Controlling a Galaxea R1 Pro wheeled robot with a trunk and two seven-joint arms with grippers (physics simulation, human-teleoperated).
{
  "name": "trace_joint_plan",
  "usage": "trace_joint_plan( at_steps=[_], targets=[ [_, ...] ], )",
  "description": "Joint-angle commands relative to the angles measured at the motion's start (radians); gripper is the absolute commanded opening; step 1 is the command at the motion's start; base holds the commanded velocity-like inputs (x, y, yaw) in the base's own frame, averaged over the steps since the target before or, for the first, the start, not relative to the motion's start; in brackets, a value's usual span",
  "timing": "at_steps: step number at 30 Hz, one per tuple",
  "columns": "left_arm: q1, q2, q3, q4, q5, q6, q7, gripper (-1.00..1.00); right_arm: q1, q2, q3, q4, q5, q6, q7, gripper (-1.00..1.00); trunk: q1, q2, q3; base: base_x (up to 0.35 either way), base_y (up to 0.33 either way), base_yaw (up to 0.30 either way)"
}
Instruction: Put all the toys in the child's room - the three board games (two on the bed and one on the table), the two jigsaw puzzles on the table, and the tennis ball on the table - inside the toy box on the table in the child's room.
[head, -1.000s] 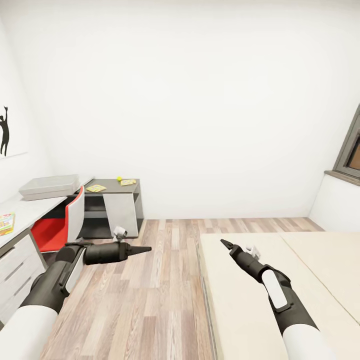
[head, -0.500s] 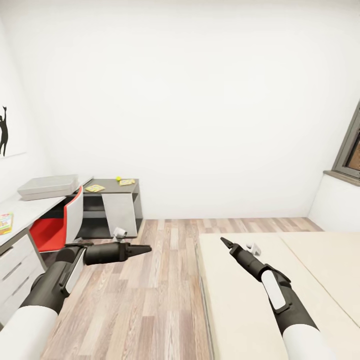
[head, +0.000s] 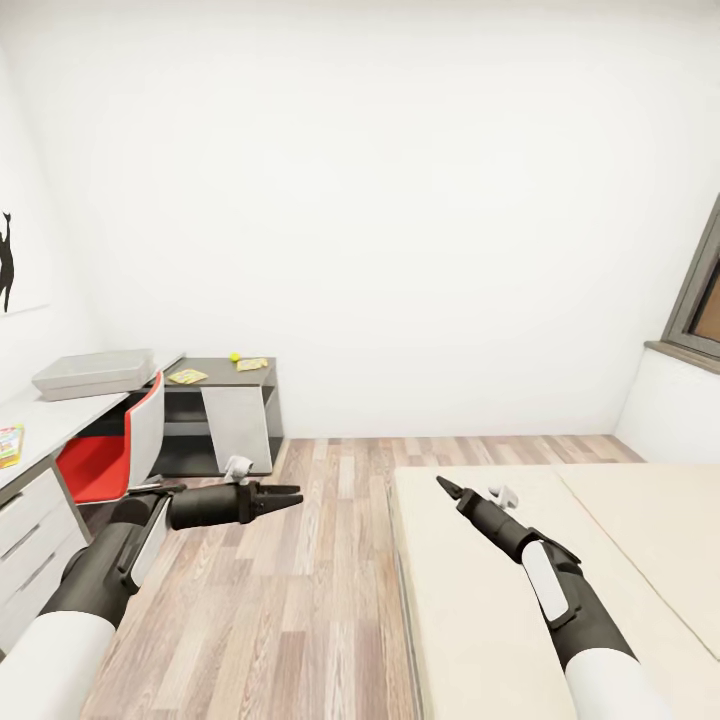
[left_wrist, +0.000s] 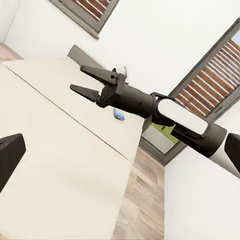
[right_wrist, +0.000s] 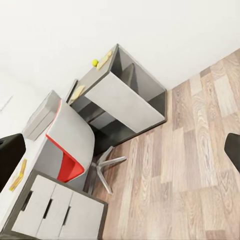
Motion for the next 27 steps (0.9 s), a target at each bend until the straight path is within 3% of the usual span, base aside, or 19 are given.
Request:
trace_joint_plan(
  at_steps=[1,5,6,27],
  targets=[
    [0.000,0.001,0.000,0.000,0.003,0.005,-0.002,1.00,0.000,0.000,-0.002,0.000,-0.003,0.009,0.002,1.00,0.000,-0.001,0.000,-0.001,-0.042,0.000],
    [0.000,0.001,0.001,0.000,0.003,-0.018,-0.002,1.00,-0.001,0.000,-0.003,0.000,0.020,0.009,0.002,1.00,0.000,-0.001,0.000,-0.015,-0.122,0.000],
    [0.000,0.001,0.001,0.000,0.004,-0.381,-0.002,1.00,-0.001,0.000,-0.003,0.000,0.144,0.009,0.002,1.00,0.000,-0.001,0.000,-0.017,-0.166,0.000],
    [0.000,0.001,0.002,0.000,0.004,-0.381,-0.003,1.00,0.000,0.000,-0.001,0.002,0.144,0.009,0.001,1.00,0.000,-0.001,0.000,-0.002,-0.028,0.000]
  ],
)
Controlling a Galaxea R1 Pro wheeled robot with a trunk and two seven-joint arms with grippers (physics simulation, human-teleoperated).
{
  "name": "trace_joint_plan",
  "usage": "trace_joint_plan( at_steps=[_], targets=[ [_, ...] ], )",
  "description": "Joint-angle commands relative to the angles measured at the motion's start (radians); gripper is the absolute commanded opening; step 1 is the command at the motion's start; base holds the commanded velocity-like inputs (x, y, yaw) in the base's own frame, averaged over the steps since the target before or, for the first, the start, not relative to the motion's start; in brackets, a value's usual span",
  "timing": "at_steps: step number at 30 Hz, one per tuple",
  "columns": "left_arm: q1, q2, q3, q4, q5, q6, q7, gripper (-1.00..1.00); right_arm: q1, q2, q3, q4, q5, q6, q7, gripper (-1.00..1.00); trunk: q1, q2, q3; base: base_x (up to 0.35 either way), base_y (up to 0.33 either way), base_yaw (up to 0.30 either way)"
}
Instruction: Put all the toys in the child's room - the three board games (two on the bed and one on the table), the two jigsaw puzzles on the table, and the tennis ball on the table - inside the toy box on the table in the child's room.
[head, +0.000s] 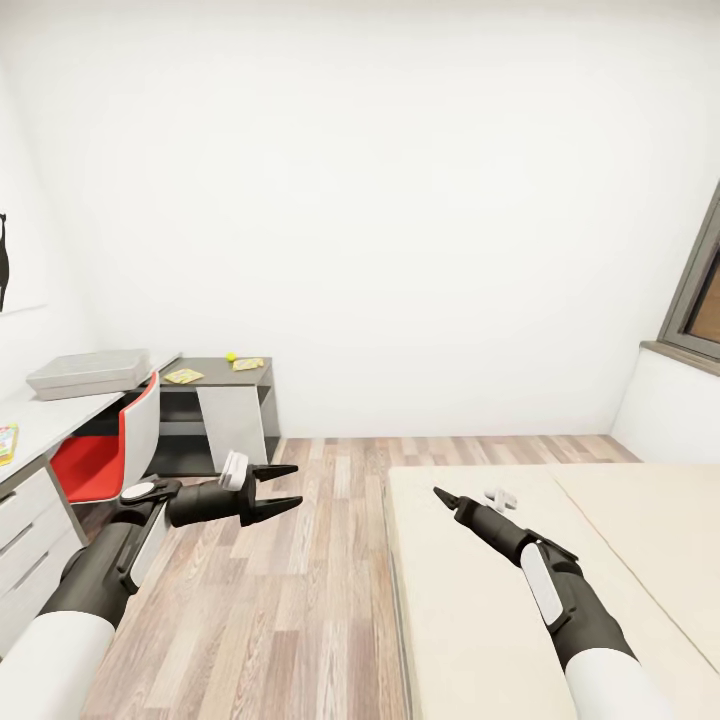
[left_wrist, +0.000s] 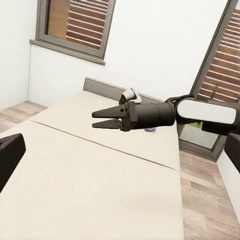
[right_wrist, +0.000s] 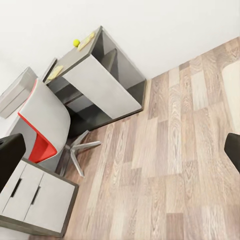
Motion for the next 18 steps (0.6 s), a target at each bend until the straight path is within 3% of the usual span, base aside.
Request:
trace_joint_plan(
  at_steps=[1,14,18],
  targets=[
    [0.000,0.000,0.000,0.000,0.002,0.011,-0.003,1.00,0.000,0.000,-0.002,0.000,-0.009,0.008,0.002,1.00,0.000,-0.001,0.000,0.000,0.000,0.000],
    [0.000,0.000,-0.001,0.000,0.002,0.011,-0.004,1.00,0.000,0.000,-0.002,0.000,-0.009,0.007,0.002,1.00,0.000,-0.001,0.000,0.000,-0.001,0.000],
    [0.000,0.000,0.000,0.000,0.003,0.011,-0.004,1.00,0.000,0.000,-0.001,0.000,-0.009,0.007,0.002,1.00,0.000,-0.001,0.000,0.000,-0.132,0.000]
  ],
)
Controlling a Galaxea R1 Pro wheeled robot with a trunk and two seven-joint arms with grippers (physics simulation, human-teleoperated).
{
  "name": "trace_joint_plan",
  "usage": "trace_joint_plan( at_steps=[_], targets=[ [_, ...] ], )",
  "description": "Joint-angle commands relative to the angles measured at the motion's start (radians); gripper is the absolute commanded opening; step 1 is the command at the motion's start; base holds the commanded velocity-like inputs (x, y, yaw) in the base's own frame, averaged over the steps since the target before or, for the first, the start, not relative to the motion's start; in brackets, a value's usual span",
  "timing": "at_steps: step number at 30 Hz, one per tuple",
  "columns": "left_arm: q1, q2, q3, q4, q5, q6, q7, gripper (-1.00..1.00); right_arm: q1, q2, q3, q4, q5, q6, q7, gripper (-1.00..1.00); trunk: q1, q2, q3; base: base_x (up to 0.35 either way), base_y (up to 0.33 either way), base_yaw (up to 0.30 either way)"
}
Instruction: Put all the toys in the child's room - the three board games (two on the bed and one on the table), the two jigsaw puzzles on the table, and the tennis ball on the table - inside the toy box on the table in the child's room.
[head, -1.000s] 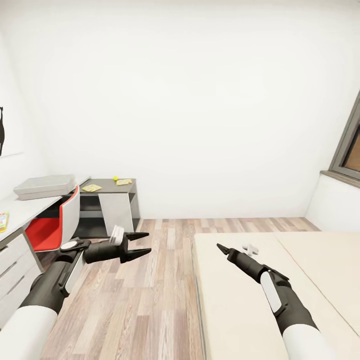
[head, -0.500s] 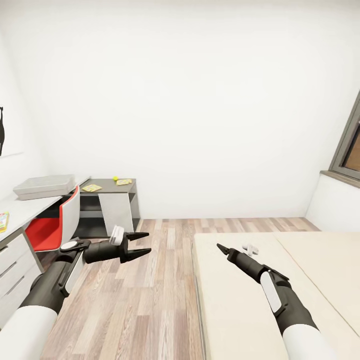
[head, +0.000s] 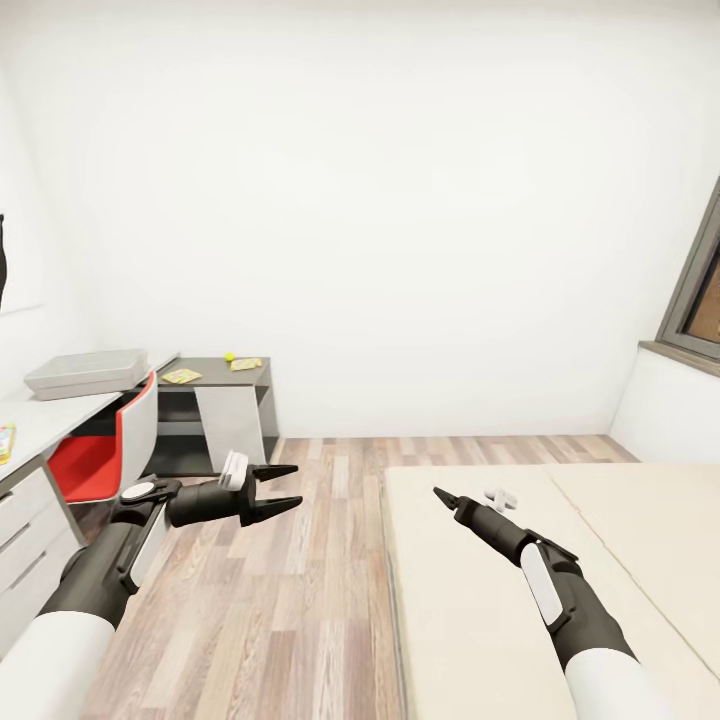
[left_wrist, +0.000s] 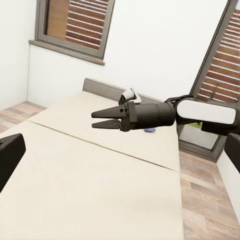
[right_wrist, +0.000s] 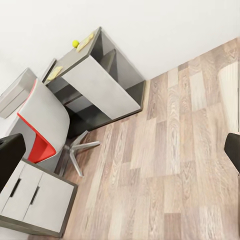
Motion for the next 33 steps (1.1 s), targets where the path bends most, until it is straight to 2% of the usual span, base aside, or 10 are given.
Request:
trace_joint_plan(
  at_steps=[1,7,25,33],
  targets=[
    [0.000,0.000,0.000,0.000,0.002,0.011,-0.003,1.00,0.000,0.000,-0.002,0.000,-0.009,0.008,0.002,1.00,0.000,-0.001,0.000,0.000,-0.225,0.000],
    [0.001,0.000,0.000,0.000,0.002,0.011,-0.003,1.00,0.000,0.000,-0.002,0.000,-0.009,0.009,0.002,1.00,0.000,-0.001,0.000,0.000,-0.162,0.000],
    [0.001,0.000,0.002,0.000,0.002,0.011,-0.003,1.00,0.000,0.000,-0.002,0.003,-0.009,0.008,0.002,1.00,0.000,-0.001,0.000,0.000,-0.014,0.000],
    [0.001,0.000,0.002,-0.001,0.002,0.011,-0.003,1.00,0.000,0.001,-0.002,0.003,-0.009,0.008,0.002,1.00,0.000,-0.001,0.000,0.000,-0.190,0.000]
  ],
)
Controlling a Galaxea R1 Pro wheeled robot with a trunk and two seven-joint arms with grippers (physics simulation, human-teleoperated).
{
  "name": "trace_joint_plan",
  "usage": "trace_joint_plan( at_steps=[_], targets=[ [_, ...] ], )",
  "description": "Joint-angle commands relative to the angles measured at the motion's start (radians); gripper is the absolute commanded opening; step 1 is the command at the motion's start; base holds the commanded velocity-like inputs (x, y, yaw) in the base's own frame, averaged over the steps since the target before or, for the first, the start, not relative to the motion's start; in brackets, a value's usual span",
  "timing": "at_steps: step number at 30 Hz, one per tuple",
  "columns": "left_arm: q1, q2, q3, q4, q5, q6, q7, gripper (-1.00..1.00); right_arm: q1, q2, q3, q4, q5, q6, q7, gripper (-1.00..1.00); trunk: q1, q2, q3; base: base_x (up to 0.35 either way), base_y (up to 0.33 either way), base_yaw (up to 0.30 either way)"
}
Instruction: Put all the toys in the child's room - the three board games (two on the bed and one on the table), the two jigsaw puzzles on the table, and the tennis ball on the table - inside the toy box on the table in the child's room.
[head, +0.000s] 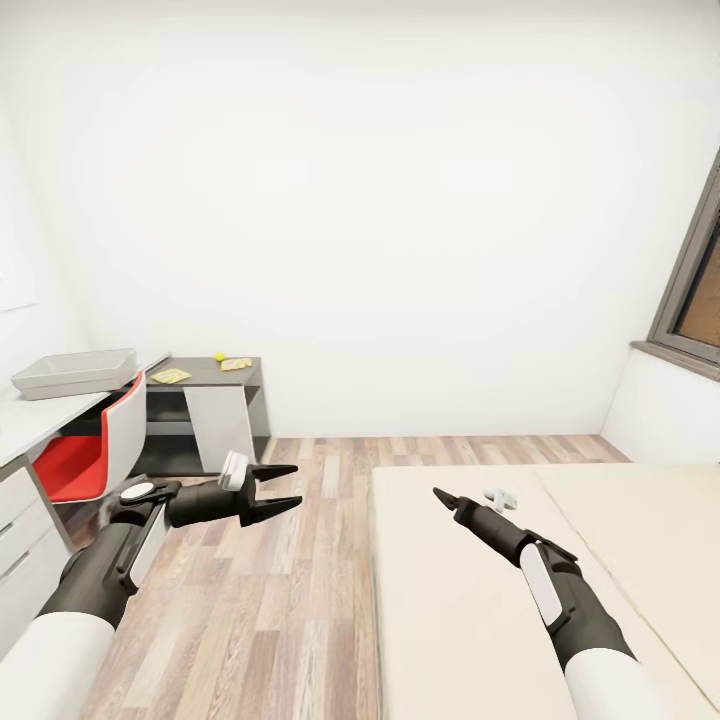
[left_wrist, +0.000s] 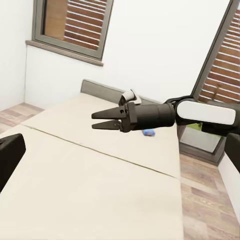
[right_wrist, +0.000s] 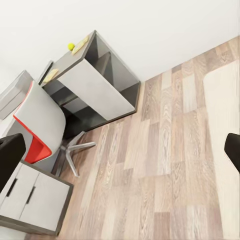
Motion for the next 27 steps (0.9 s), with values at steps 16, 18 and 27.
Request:
trace_joint_plan(
  at_steps=[16,18,27],
  targets=[
    [0.000,0.000,0.000,0.000,0.002,0.011,-0.003,1.00,0.000,0.000,-0.002,0.000,-0.009,0.009,0.002,1.00,0.000,-0.001,0.000,0.000,-0.059,0.000],
    [0.000,0.000,0.000,-0.001,0.002,0.011,-0.003,1.00,0.000,0.001,-0.002,0.000,-0.009,0.009,0.002,1.00,0.000,-0.001,0.000,0.000,-0.003,0.000],
    [0.000,0.000,0.001,-0.003,0.002,0.011,-0.003,1.00,0.000,0.001,-0.002,0.000,-0.009,0.009,0.002,1.00,0.000,-0.001,0.000,0.000,-0.133,0.000]
  ],
)
